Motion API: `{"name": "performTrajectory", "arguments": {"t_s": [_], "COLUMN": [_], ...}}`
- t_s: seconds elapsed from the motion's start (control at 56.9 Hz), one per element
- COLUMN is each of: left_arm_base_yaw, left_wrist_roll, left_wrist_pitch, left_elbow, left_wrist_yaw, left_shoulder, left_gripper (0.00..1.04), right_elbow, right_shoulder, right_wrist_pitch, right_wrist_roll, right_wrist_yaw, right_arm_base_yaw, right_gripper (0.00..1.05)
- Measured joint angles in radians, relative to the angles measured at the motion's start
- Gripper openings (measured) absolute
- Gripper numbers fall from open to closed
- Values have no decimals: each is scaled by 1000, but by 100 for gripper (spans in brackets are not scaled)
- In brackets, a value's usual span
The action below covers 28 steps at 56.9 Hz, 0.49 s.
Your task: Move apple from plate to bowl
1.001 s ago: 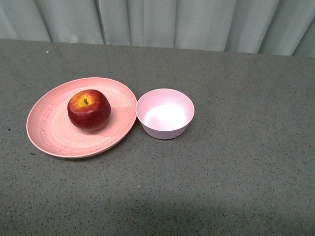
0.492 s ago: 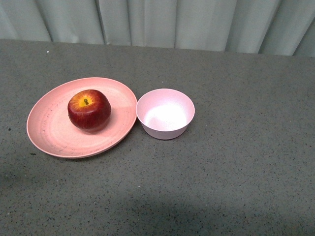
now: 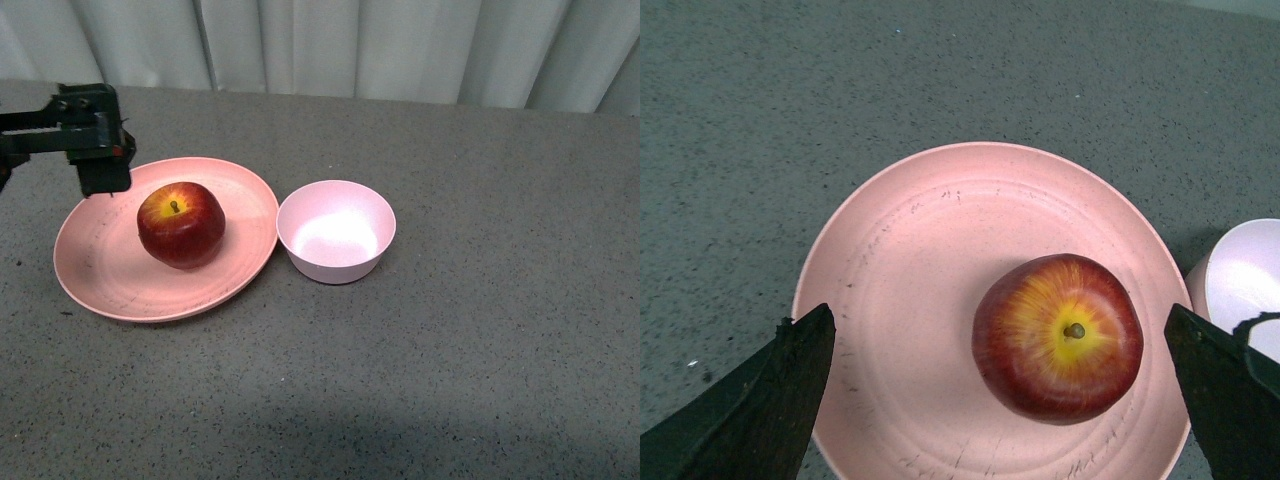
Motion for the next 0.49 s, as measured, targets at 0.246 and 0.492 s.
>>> {"name": "performTrajectory", "arguments": {"t_s": [0.246, 0.492], "left_arm_base_yaw": [-26, -53], "left_wrist_roll": [-5, -10], "left_wrist_pitch": [-35, -64], "left_elbow": [102, 156], "left_wrist_yaw": [-2, 6], "left_shoulder": [127, 210], "left_gripper": [98, 98], "right_elbow": [0, 0], "right_shoulder": [0, 0], "right_wrist_pitch": [0, 0], "right_wrist_roll": [0, 0], "right_wrist_yaw": [0, 0], "right_arm_base_yaw": [0, 0], "right_gripper": [95, 95]}}
